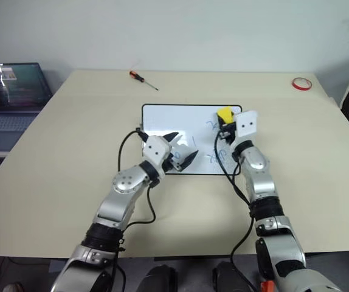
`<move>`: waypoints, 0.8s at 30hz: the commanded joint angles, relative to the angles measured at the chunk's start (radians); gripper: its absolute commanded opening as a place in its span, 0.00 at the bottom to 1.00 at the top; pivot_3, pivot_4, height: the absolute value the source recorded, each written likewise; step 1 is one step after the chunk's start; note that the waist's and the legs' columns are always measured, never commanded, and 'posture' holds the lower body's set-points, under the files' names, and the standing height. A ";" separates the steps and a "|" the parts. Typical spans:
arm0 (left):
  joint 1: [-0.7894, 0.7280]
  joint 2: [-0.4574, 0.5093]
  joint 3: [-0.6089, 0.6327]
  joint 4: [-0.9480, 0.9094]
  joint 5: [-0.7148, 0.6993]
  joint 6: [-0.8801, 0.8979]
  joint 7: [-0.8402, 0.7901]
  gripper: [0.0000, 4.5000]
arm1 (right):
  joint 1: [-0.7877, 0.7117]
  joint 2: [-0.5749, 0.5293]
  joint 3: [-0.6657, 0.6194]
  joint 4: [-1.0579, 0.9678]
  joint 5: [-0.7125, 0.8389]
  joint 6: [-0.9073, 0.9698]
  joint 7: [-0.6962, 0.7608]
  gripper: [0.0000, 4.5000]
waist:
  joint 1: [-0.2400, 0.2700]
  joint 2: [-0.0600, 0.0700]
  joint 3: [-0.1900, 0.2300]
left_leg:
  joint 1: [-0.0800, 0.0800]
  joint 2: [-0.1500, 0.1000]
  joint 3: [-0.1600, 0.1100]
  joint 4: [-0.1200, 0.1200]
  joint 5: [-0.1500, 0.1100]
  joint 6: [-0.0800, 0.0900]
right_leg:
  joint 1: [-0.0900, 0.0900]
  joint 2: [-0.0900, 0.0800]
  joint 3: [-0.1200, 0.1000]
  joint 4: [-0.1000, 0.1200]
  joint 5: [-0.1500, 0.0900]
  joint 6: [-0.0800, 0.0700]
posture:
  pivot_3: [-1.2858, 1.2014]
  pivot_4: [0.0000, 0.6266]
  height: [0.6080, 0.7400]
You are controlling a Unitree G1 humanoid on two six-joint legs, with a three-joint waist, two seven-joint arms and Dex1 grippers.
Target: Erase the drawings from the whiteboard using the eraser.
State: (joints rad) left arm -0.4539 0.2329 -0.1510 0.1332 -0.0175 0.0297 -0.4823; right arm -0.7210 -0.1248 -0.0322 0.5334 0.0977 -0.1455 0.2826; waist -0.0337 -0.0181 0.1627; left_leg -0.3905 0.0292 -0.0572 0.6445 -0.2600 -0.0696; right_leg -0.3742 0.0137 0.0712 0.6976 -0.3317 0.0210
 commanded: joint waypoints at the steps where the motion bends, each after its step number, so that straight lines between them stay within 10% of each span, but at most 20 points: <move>1: -0.007 0.001 0.008 -0.043 0.004 0.000 0.010 1.00 | -0.059 0.008 0.006 0.023 -0.013 -0.047 0.001 0.29 | 0.000 0.000 0.000 | 0.000 0.000 0.000 0.000 0.000 0.000 | 0.000 0.000 0.000 0.000 0.000 0.000 | 0.52 0.24 1.00; 24: -0.017 -0.023 -0.004 -0.051 -0.008 0.011 0.004 1.00 | 0.107 -0.015 0.089 -0.169 -0.080 0.158 0.043 0.29 | 0.001 0.000 0.000 | 0.001 0.000 -0.001 0.001 0.000 0.000 | 0.001 -0.001 -0.001 0.001 0.000 0.000 | 0.52 0.24 1.00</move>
State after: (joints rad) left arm -0.4460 0.2133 -0.1510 0.1063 -0.0219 0.0591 -0.4733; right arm -0.6172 -0.1212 0.0721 0.3824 0.0218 -0.0062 0.3356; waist -0.0330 -0.0181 0.1626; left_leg -0.3898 0.0291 -0.0583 0.6453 -0.2600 -0.0697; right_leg -0.3733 0.0124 0.0707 0.6984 -0.3315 0.0211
